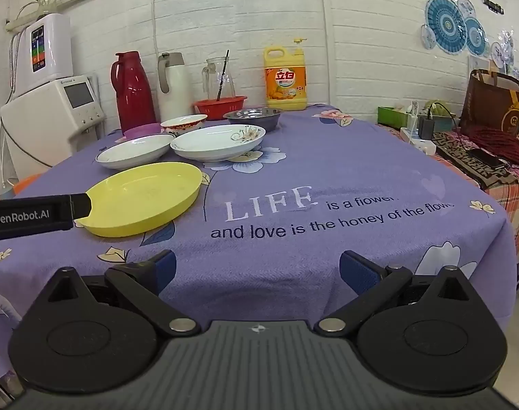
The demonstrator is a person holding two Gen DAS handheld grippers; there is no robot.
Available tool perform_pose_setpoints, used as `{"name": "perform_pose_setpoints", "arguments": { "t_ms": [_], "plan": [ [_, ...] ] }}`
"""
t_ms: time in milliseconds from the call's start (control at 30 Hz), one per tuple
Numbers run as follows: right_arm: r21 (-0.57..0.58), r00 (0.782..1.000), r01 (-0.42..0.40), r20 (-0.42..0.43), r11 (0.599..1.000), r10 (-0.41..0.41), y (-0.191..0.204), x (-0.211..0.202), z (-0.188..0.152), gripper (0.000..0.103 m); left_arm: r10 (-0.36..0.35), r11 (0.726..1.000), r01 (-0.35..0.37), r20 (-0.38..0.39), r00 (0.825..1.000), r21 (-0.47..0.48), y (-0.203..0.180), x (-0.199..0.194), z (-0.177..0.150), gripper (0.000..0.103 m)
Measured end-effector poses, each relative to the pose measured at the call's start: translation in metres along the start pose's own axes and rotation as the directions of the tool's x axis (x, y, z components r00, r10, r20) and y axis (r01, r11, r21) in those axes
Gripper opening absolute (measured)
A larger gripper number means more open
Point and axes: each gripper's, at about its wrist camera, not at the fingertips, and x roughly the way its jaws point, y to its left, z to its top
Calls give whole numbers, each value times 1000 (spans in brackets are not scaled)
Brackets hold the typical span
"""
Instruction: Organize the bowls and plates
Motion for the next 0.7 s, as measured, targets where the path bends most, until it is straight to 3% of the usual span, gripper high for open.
{"name": "perform_pose_setpoints", "arguments": {
  "t_ms": [700],
  "plan": [
    [0, 1000, -18, -14, 1000, 18, 3, 4, -3, 103, 1, 1000, -1, -9, 1000, 11, -7, 6, -7, 96]
  ]
}}
